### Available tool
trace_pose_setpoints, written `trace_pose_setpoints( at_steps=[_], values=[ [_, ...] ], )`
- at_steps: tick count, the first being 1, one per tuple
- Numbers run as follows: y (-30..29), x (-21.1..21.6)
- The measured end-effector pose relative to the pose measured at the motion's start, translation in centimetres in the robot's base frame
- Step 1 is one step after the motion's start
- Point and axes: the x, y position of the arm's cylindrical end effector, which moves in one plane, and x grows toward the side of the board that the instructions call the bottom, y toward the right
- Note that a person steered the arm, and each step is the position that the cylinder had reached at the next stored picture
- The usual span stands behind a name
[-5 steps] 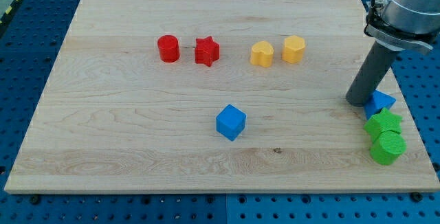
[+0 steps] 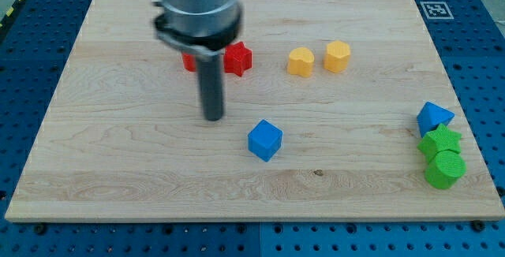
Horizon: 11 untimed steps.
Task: Move blue cube to below the yellow heart
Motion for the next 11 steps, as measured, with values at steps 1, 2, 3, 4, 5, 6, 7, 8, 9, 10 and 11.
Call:
trace_pose_setpoints(
  at_steps=[1, 2, 3, 4, 5, 6, 7, 8, 9, 10, 11],
  values=[
    [0.5, 6.6],
    [5.7, 7.0],
    [9.2, 5.9],
    [11.3, 5.7],
    [13.1, 4.6],
    [13.1, 2.5],
    [13.2, 0.6],
    [13.1, -0.1],
    [9.8, -2.6],
    [9.1, -2.7],
    [10.7, -1.6]
  ],
)
